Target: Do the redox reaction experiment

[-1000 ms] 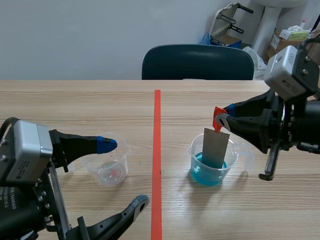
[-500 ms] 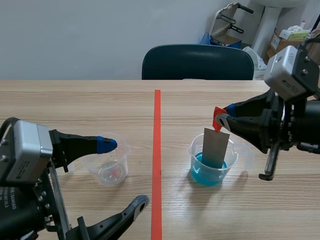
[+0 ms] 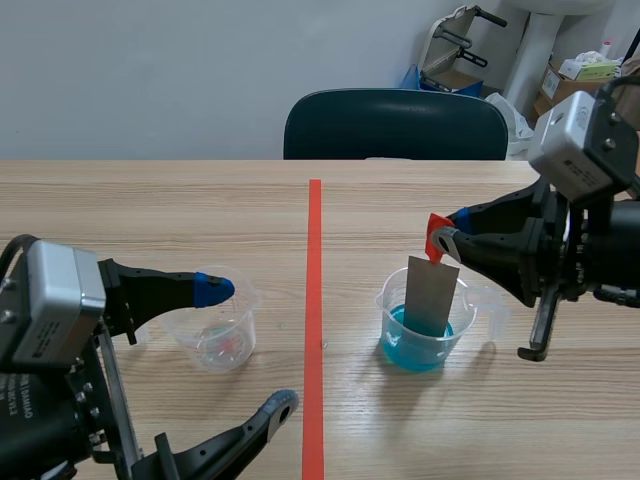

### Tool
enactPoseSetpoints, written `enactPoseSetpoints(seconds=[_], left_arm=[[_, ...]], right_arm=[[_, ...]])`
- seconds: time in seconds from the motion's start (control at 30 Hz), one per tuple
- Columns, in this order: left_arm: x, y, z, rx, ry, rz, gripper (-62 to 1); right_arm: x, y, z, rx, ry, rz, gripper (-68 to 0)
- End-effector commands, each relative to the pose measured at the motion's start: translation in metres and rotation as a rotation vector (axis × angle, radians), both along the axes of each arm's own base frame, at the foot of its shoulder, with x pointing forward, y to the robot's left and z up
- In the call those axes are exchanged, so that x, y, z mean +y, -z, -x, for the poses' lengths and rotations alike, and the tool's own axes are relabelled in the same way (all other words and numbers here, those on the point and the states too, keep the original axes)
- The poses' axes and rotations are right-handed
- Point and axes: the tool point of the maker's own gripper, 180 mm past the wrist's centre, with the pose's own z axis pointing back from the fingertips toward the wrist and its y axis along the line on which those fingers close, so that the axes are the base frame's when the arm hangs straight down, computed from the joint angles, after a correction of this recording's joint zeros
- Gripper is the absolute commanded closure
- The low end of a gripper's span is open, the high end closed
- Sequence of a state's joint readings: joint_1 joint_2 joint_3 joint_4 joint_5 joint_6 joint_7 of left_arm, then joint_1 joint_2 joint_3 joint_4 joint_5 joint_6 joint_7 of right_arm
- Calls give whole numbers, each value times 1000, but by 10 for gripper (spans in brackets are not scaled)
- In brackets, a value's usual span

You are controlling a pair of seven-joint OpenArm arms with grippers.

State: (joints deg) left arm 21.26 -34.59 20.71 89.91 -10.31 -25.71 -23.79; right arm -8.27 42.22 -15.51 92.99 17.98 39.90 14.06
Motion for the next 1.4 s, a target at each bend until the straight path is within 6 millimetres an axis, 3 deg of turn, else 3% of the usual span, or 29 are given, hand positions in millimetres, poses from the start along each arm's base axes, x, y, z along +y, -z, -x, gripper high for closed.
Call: enactPoseSetpoints(seconds=[0.0, 1.37], left_arm=[[-5, -11, -1, -19, 5, 38, -623], [-5, -11, -1, -18, 5, 38, -623]], right_arm=[[-1, -6, -4, -19, 1, 5, -6], [-2, -3, -4, -12, 5, 17, -6]])
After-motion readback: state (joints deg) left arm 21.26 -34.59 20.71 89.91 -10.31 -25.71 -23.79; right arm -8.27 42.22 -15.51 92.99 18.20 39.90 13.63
